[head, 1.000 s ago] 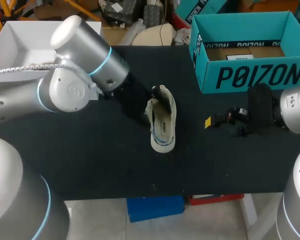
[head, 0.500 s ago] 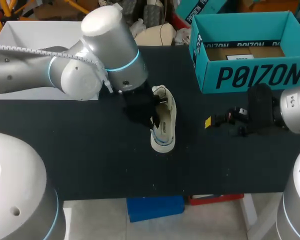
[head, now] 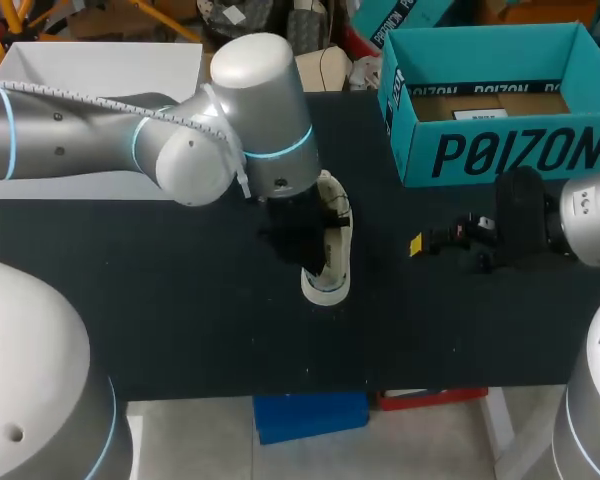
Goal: Take the shoe out of the shoebox, open the shoe tongue, remove and reinsert the insole, then place the shoe into the shoebox
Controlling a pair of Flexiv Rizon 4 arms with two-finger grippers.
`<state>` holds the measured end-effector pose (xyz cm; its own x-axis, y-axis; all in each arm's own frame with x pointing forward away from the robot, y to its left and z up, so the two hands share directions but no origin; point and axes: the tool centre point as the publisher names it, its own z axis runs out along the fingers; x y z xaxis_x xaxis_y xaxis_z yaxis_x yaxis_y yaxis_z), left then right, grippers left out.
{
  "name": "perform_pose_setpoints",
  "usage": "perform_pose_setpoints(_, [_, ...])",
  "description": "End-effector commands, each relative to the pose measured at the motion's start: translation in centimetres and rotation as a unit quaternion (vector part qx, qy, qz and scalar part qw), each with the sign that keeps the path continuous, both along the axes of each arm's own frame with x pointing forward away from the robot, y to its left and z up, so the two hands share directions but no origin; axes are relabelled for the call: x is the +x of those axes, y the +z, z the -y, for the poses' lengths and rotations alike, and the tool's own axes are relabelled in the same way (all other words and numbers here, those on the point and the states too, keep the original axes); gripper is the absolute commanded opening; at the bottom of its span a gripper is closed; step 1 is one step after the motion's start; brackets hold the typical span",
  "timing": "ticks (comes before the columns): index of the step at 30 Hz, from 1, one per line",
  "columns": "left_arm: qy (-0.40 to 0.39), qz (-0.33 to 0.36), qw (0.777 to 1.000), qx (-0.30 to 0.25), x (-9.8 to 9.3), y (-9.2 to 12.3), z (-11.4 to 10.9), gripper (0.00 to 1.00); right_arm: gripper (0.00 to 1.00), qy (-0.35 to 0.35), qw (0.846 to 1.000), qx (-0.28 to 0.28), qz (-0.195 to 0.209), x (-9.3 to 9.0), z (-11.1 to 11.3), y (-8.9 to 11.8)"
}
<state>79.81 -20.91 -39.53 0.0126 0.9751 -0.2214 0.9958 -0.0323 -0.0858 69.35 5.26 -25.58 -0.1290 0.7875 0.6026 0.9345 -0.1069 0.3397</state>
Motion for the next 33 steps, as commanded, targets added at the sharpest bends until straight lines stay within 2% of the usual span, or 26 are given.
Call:
perform_pose_setpoints(1, [0.001, -0.005, 1.000, 0.013, 0.4, -1.0, 0.6, 0.00, 1.00, 0.000, 1.000, 0.000, -0.001, 0.0, 0.0, 0.0])
perform_pose_setpoints(6, [0.002, -0.009, 1.000, 0.017, 0.6, -1.6, 0.7, 0.00, 1.00, 0.000, 1.000, 0.000, -0.001, 0.0, 0.0, 0.0])
perform_pose_setpoints(11, [0.001, -0.002, 1.000, 0.000, 0.7, 0.0, 1.0, 0.00, 1.00, 0.000, 1.000, 0.000, -0.001, 0.0, 0.0, 0.0])
perform_pose_setpoints(15, [0.014, 0.000, 1.000, -0.024, 0.9, 3.1, 0.7, 0.00, 1.00, 0.000, 1.000, 0.000, -0.001, 0.0, 0.0, 0.0])
perform_pose_setpoints(19, [0.090, -0.060, 0.989, -0.098, 1.5, 6.7, 0.3, 0.00, 1.00, 0.000, 1.000, 0.000, -0.001, 0.0, 0.0, 0.0])
perform_pose_setpoints(23, [0.145, -0.068, 0.975, -0.156, 3.7, 10.0, -0.4, 0.00, 1.00, 0.000, 1.000, 0.000, -0.001, 0.0, 0.0, 0.0])
perform_pose_setpoints(26, [0.193, -0.070, 0.960, -0.192, 5.4, 11.5, -0.8, 0.00, 1.00, 0.000, 1.000, 0.000, -0.001, 0.0, 0.0, 0.0])
perform_pose_setpoints(29, [0.234, -0.047, 0.949, -0.204, 7.4, 12.4, -1.2, 0.00, 1.00, 0.000, 1.000, 0.000, -0.001, 0.0, 0.0, 0.0])
perform_pose_setpoints(33, [0.310, -0.051, 0.921, -0.231, 9.9, 12.6, -1.4, 0.00, 1.00, 0.000, 1.000, 0.000, -0.001, 0.0, 0.0, 0.0])
